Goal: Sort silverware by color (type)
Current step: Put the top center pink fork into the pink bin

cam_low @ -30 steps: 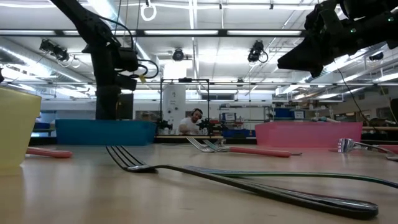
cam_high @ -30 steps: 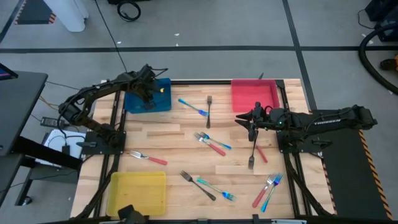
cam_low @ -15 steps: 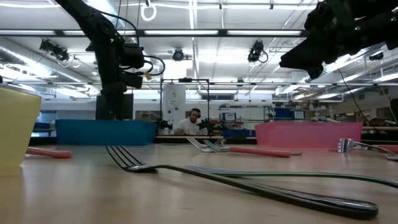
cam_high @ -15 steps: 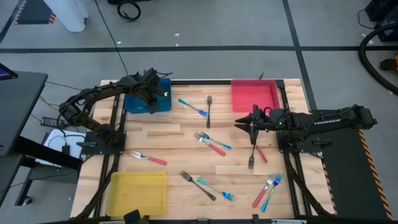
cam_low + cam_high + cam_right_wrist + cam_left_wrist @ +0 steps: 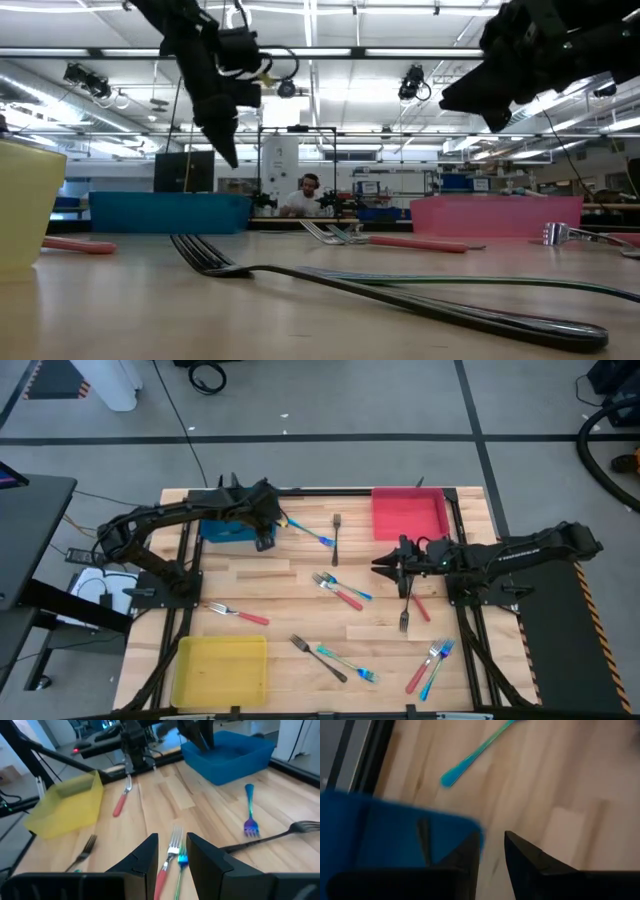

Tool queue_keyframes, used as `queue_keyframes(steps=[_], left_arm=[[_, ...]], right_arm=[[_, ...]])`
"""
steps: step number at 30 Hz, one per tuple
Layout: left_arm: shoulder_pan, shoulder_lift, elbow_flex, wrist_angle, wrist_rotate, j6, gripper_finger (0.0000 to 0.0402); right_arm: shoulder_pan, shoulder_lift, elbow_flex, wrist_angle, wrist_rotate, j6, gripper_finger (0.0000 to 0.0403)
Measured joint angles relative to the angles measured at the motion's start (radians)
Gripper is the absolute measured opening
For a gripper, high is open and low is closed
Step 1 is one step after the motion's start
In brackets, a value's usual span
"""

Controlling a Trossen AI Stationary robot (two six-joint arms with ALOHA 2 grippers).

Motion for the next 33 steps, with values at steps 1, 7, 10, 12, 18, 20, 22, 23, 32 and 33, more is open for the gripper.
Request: queue_keyframes(steps=[1,7,10,12,18,20,22,23,32,33], left_arm=[[-0.023,0.000,0.005,0.000,0.000,-0.002,0.0091],[-0.162,0.000,0.011,0.025,0.001,-0.003,0.0091],[-0.217,0.000,0.011,0.051,0.001,-0.003,0.0091],[-0.245,0.000,0.011,0.071,0.001,-0.003,0.0091],[-0.285,0.000,0.011,0.085,0.000,-0.003,0.0091],[-0.285,0.000,0.011,0.085,0.000,-0.001,0.0091],[-0.278,0.000,0.011,0.088,-0.001,-0.001,0.0091],[-0.274,0.000,0.011,0.088,-0.001,-0.001,0.0091],[-0.217,0.000,0.011,0.090,-0.001,-0.003,0.0091],[-0.208,0.000,0.011,0.091,-0.001,-0.003,0.0091]], right_arm=[[0.002,0.027,0.000,0.020,0.000,-0.001,0.0109],[0.002,0.174,0.042,0.108,0.003,-0.016,0.0109],[0.003,0.252,0.100,0.110,0.009,-0.017,0.0109],[0.006,0.314,0.141,0.108,0.008,-0.017,0.0109],[0.035,0.505,0.260,0.059,-0.019,0.042,0.0109],[0.046,0.561,0.301,0.028,-0.026,0.044,0.0109],[0.052,0.612,0.343,-0.001,-0.027,0.045,0.0109],[0.052,0.637,0.364,-0.015,-0.027,0.045,0.0109],[0.012,0.808,0.522,-0.191,-0.146,0.136,0.0109],[0.006,0.825,0.539,-0.198,-0.160,0.138,0.0109]])
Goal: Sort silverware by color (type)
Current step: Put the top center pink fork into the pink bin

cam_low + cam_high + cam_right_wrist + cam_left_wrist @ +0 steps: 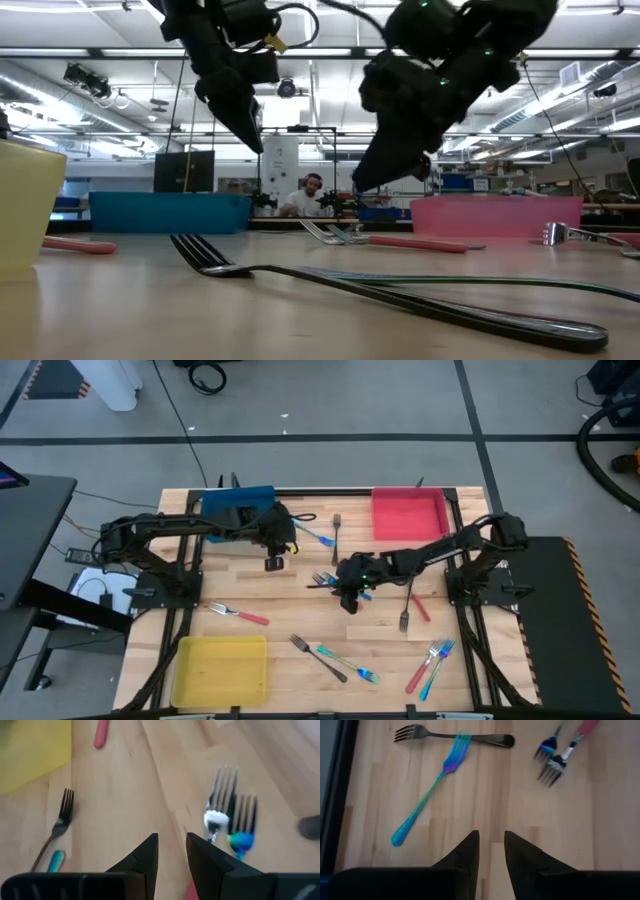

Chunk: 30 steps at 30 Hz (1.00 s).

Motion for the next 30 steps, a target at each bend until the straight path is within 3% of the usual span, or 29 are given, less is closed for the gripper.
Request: queue_keyframes(steps=[7,30], left_arm=[[0.054,0.000,0.000,0.008,0.000,-0.026,0.0091],[0.088,0.000,0.000,0.054,0.000,-0.061,0.0091]], right_arm=[[-0.034,0.073,0.093,-0.151,-0.011,-0.002,0.0109],[-0.039,0.179,0.099,-0.135,-0.034,0.016,0.0109]])
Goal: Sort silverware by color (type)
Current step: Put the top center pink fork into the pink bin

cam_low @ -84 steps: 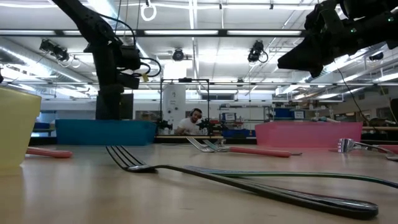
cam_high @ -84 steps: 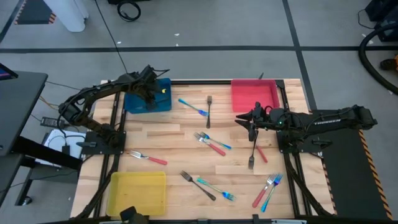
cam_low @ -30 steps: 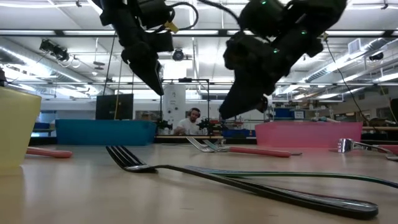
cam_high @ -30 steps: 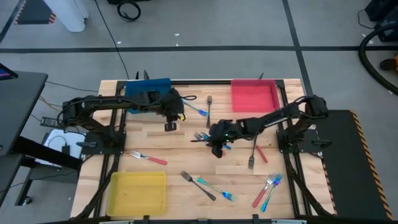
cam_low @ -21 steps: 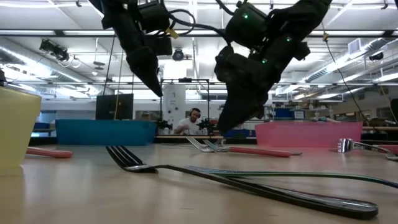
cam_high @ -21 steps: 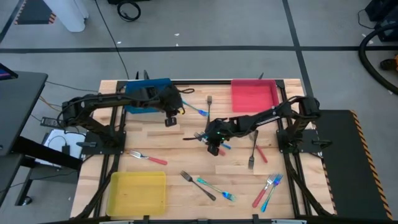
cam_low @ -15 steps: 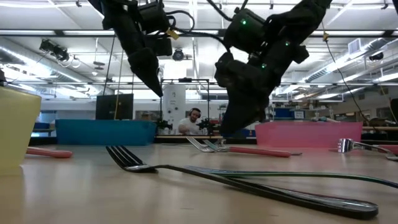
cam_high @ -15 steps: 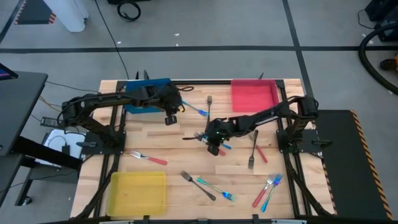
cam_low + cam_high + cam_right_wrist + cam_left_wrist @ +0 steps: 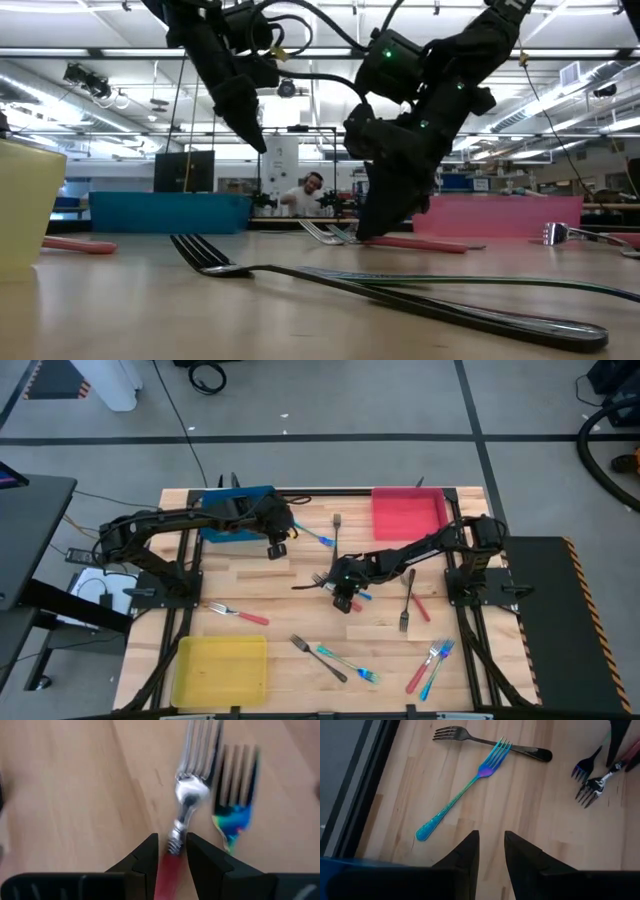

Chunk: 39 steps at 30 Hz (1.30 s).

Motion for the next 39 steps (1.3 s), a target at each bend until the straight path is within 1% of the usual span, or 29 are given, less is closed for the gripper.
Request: queue_keyframes(steps=[4,7,10,12,17,20,28,32,36,39], left_arm=[[-0.001,0.000,0.000,-0.009,0.000,-0.018,0.0091],[-0.001,0.000,0.000,-0.012,0.001,-0.039,0.0091],[-0.001,0.000,0.000,-0.011,0.001,-0.050,0.0091],[-0.001,0.000,0.000,-0.012,0.001,-0.050,0.0091],[-0.001,0.000,0.000,-0.010,0.001,-0.049,0.0091],[-0.001,0.000,0.000,-0.011,0.001,-0.049,0.0091],[-0.001,0.000,0.000,-0.013,0.001,-0.048,0.0091],[-0.001,0.000,0.000,-0.015,0.001,-0.048,0.0091],[-0.001,0.000,0.000,-0.016,0.001,-0.048,0.0091],[-0.001,0.000,0.000,-0.016,0.001,-0.048,0.0091]], right_arm=[[0.008,0.002,0.001,-0.008,0.013,-0.024,0.0109],[0.011,0.002,0.001,-0.015,0.042,-0.027,0.0109],[0.010,0.009,0.003,-0.019,0.045,-0.027,0.0107],[0.010,0.013,0.003,-0.020,0.044,-0.027,0.0098],[0.008,0.015,0.002,-0.020,0.052,-0.026,0.0058],[0.004,0.016,0.002,-0.019,0.052,-0.024,0.0041],[0.003,0.008,0.000,-0.002,0.033,-0.026,0.0042],[0.003,-0.037,-0.007,-0.040,0.031,-0.042,0.0041],[-0.002,-0.121,-0.003,-0.063,0.031,-0.084,0.0041],[-0.016,-0.190,-0.004,-0.125,0.038,-0.128,0.0041]])
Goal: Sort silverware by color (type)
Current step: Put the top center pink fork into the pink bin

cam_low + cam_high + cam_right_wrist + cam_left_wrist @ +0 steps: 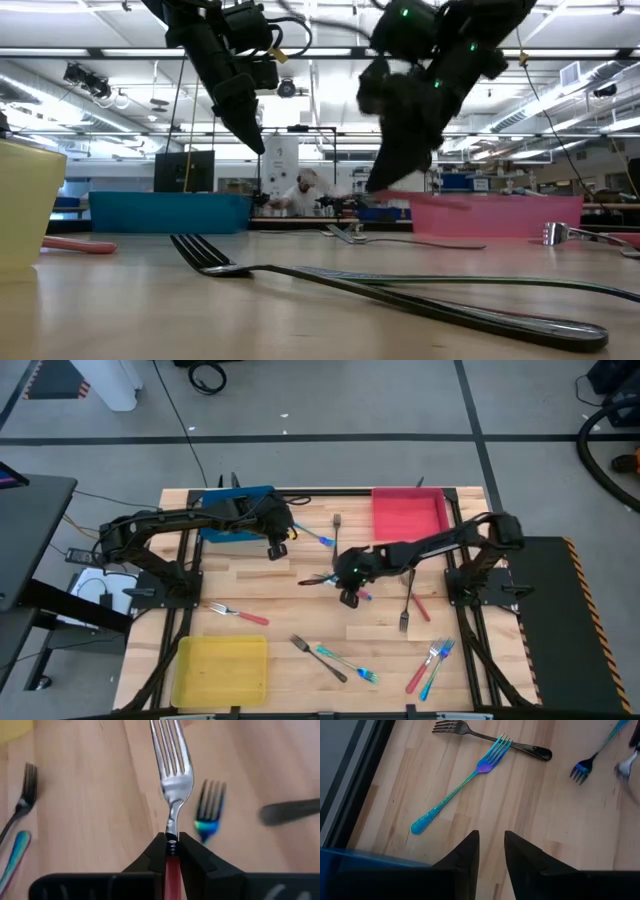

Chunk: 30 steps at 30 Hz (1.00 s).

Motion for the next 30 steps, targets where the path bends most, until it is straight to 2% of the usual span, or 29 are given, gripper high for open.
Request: queue_keyframes(steps=[3,11,17,23,30], left_arm=[[0.000,0.000,0.000,0.000,0.000,-0.001,0.0091],[0.000,0.000,0.000,0.003,0.000,-0.002,0.0091],[0.000,0.000,0.000,0.008,0.000,-0.003,0.0091],[0.000,0.000,0.000,0.008,0.000,-0.003,0.0091],[0.000,0.000,0.000,0.009,0.000,-0.003,0.0091]], right_arm=[[-0.022,-0.092,0.001,-0.078,0.033,-0.050,0.0037],[-0.138,-0.338,0.001,-0.349,0.235,-0.128,0.0011],[-0.260,-0.459,0.002,-0.426,0.269,-0.140,0.0011],[-0.316,-0.481,0.002,-0.492,0.193,-0.177,0.0024],[-0.313,-0.393,0.003,-0.614,0.176,-0.175,0.0026]])
